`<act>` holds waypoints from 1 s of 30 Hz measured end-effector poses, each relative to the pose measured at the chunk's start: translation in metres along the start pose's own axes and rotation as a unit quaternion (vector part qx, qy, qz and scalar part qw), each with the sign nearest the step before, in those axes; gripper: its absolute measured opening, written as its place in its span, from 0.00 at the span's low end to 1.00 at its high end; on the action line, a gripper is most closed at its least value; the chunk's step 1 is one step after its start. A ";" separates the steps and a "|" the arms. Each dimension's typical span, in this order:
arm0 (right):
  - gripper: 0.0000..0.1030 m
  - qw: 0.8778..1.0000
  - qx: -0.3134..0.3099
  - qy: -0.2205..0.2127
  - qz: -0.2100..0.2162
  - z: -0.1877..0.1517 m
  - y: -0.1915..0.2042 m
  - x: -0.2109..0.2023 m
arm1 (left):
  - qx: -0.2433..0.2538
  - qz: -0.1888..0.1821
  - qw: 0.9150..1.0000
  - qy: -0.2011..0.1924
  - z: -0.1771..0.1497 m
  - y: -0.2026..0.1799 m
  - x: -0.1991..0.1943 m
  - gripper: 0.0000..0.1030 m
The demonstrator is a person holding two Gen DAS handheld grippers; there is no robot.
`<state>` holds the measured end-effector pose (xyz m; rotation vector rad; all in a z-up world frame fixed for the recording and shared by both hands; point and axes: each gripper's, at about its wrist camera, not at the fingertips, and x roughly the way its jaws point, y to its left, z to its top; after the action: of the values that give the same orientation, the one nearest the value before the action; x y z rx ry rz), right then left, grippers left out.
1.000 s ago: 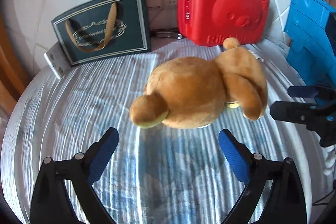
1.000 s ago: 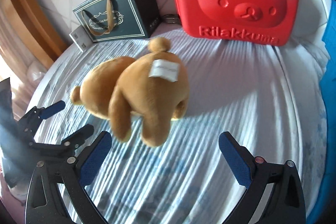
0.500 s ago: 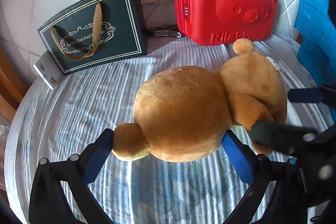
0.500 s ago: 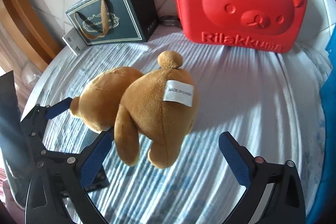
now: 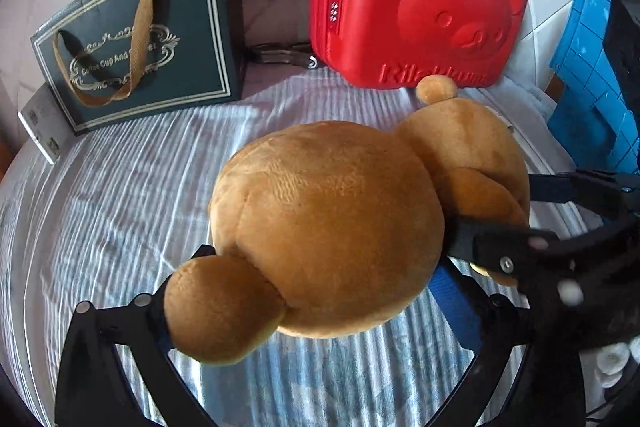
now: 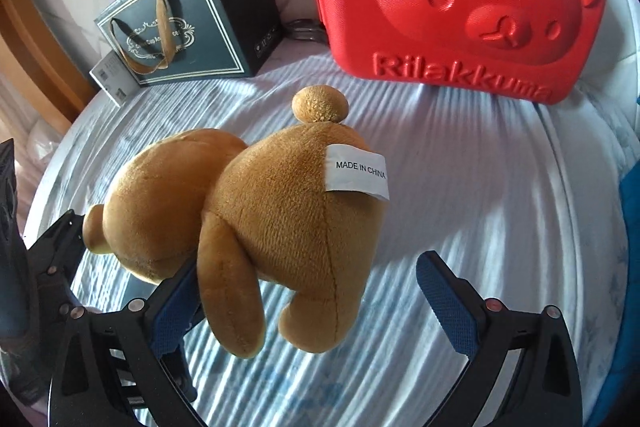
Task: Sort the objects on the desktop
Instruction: 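Grasp the brown teddy bear with both grippers together, then carry the teddy bear into the blue crate and release it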
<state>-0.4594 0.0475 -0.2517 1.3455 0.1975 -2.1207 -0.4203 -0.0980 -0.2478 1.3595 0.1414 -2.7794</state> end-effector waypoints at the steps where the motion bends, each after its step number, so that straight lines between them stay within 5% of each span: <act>1: 0.71 1.000 0.001 -0.001 0.012 0.001 -0.001 0.000 | 0.002 0.001 1.000 -0.005 0.000 -0.002 -0.003 0.93; 2: 0.63 1.000 0.000 0.000 0.020 0.001 0.000 -0.001 | 0.005 0.003 1.000 -0.009 -0.001 -0.004 -0.006 0.92; 11: 0.58 0.999 -0.017 -0.037 0.019 -0.010 0.013 -0.045 | 0.012 0.006 0.998 -0.068 -0.003 -0.012 -0.075 0.91; 15: 0.48 0.998 -0.025 -0.052 0.030 -0.022 0.024 -0.081 | 0.005 0.003 0.995 -0.095 -0.010 -0.019 -0.122 0.91; 23: 0.44 0.991 -0.034 -0.123 0.037 -0.064 0.041 -0.190 | 0.033 -0.001 0.985 -0.168 -0.027 -0.054 -0.232 0.90; 30: 0.40 0.975 -0.020 -0.220 0.006 -0.112 0.041 -0.316 | 0.068 -0.044 0.965 -0.251 -0.028 -0.113 -0.332 0.90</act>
<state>-0.2565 0.1937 -0.0249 0.8201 0.0492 -2.3284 -0.2031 0.0168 0.0045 0.6372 -0.0113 -3.1510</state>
